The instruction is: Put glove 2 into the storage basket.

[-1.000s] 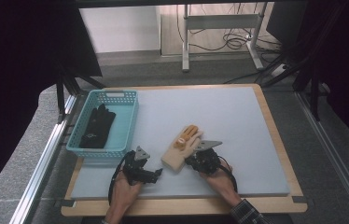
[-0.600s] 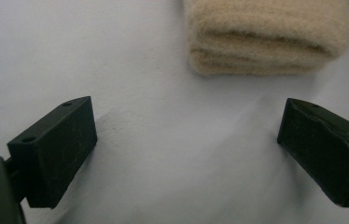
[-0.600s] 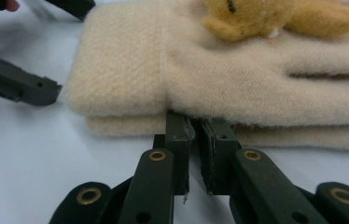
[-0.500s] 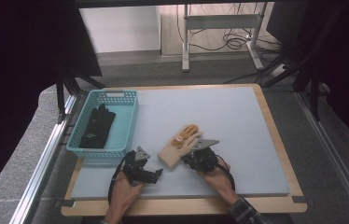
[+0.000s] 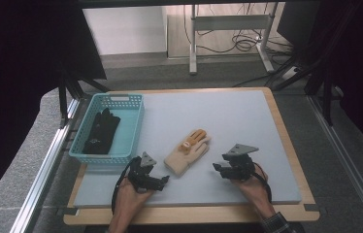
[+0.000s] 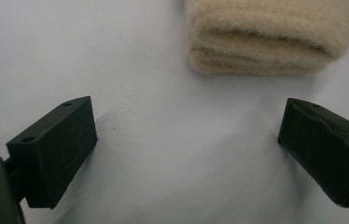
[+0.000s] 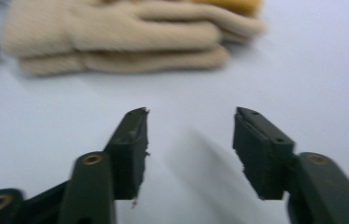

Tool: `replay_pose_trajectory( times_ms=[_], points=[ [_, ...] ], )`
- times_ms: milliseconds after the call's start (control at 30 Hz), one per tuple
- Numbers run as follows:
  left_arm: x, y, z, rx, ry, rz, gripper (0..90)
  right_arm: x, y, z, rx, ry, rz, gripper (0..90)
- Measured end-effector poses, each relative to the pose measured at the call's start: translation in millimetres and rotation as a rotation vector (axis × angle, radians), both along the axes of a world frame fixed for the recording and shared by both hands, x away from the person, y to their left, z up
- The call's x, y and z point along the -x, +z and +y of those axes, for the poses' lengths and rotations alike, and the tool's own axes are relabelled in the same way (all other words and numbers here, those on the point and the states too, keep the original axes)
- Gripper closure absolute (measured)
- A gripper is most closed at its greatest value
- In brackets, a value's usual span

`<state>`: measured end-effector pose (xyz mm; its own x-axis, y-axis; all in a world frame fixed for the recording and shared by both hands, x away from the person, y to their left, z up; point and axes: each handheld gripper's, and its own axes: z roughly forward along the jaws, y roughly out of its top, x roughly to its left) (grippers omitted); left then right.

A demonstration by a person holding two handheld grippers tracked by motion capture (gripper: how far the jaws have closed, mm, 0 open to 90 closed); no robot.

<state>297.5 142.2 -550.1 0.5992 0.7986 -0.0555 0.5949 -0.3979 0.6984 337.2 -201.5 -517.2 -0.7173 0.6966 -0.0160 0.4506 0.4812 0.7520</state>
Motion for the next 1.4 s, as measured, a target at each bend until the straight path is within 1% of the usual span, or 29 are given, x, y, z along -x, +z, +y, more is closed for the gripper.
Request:
replay_pose_trajectory(
  times_ms=[33,100,133,267,300,333,367,433,467,500,533,567,633,800,833,867,900,933,967,1000,1033,1067,1100,1133,1167,1233,1333,1367,1400],
  points=[
    [0.0,0.0,0.0,0.000,0.000,0.000,4.6,0.0,0.0,0.0,0.000,0.000,0.000,40.1],
    [0.0,-0.1,0.0,0.001,0.000,-0.001,4.6,0.1,0.1,-12.7,-0.003,-0.030,-0.004,34.9],
    [0.1,-0.1,-0.1,0.001,0.001,-0.001,4.5,-0.1,-0.1,-25.1,-0.005,-0.060,-0.009,31.2],
    [0.3,-0.1,-0.1,0.000,0.001,-0.003,4.5,-1.3,-3.0,-47.7,0.010,-0.122,-0.007,26.0],
    [0.4,-0.1,-0.1,0.000,0.001,-0.003,4.6,-1.4,-4.2,-52.0,0.013,-0.138,-0.007,25.4],
    [0.4,-0.1,-0.1,0.000,0.001,-0.003,4.7,-1.4,-4.2,-52.0,0.013,-0.138,-0.007,25.4],
    [0.6,0.1,-0.1,0.000,0.002,-0.003,4.8,-2.1,-6.1,-59.5,0.026,-0.164,-0.008,24.2],
    [0.7,0.1,-0.2,0.000,0.002,-0.003,4.8,-2.6,-7.2,-62.2,0.029,-0.171,-0.006,23.8],
    [0.8,0.2,-0.2,-0.001,0.002,-0.003,4.9,-3.3,-9.6,-65.7,0.040,-0.181,0.001,23.0],
    [1.0,0.5,-0.3,-0.001,0.002,-0.002,4.9,-3.6,-11.4,-66.3,0.044,-0.182,0.008,22.0],
    [1.2,0.8,-0.4,-0.002,0.001,-0.001,4.8,-3.5,-12.7,-66.9,0.038,-0.178,0.000,21.7],
    [1.5,1.8,-0.3,-0.006,-0.001,0.004,4.8,-3.6,-12.6,-67.1,0.035,-0.178,0.003,21.5],
    [1.9,4.2,0.1,-0.017,-0.013,0.019,4.9,-3.7,-12.8,-66.8,0.038,-0.174,0.002,20.8],
    [0.4,12.6,-0.6,0.011,-0.035,0.026,4.9,-3.3,-13.4,-66.6,0.039,-0.174,-0.002,20.6],
    [0.4,12.6,-0.6,0.011,-0.035,0.026,4.8,-3.3,-13.4,-66.6,0.039,-0.174,-0.002,20.6],
    [-0.7,16.1,-2.2,0.008,-0.041,0.025,4.8,-3.2,-13.5,-66.6,0.038,-0.174,-0.002,20.6],
    [-3.0,23.3,-5.5,0.007,-0.051,0.020,4.7,-3.1,-13.6,-66.6,0.038,-0.174,-0.003,20.6],
    [-3.0,23.3,-5.5,0.007,-0.051,0.020,4.7,-3.1,-13.6,-66.6,0.038,-0.174,-0.003,20.6],
    [-6.0,31.7,-9.1,0.009,-0.063,0.017,4.7,-3.1,-13.6,-66.6,0.038,-0.174,-0.004,20.6],
    [-7.8,35.9,-11.3,0.010,-0.069,0.013,4.7,-3.1,-13.6,-66.6,0.038,-0.174,-0.003,20.6],
    [-7.8,35.9,-11.3,0.010,-0.069,0.013,4.7,-3.1,-13.6,-66.6,0.038,-0.174,-0.003,20.6],
    [-10.0,40.1,-13.8,0.009,-0.075,0.012,4.7,-3.1,-13.7,-66.6,0.038,-0.174,-0.004,20.6],
    [-15.7,47.4,-19.2,0.004,-0.087,0.010,4.6,-3.0,-13.7,-66.6,0.038,-0.174,-0.004,20.6],
    [-15.7,47.4,-19.2,0.004,-0.087,0.010,4.6,-3.0,-13.7,-66.6,0.038,-0.174,-0.004,20.6],
    [-23.0,53.1,-24.8,0.004,-0.096,0.014,4.6,-3.1,-13.7,-66.7,0.037,-0.175,-0.003,20.6],
    [-26.0,54.7,-27.0,0.006,-0.098,0.017,4.5,-3.2,-13.7,-66.9,0.035,-0.175,-0.002,20.6],
    [-40.4,58.3,-37.8,0.009,-0.108,0.040,4.4,-3.2,-13.7,-67.0,0.035,-0.174,-0.002,20.5],
    [-49.5,57.6,-46.3,-0.007,-0.114,0.053,4.0,-3.3,-13.7,-67.0,0.034,-0.174,-0.001,20.4],
    [-49.5,57.6,-46.3,-0.007,-0.114,0.053,3.9,-3.3,-13.7,-67.0,0.033,-0.175,-0.001,20.4]
  ],
)
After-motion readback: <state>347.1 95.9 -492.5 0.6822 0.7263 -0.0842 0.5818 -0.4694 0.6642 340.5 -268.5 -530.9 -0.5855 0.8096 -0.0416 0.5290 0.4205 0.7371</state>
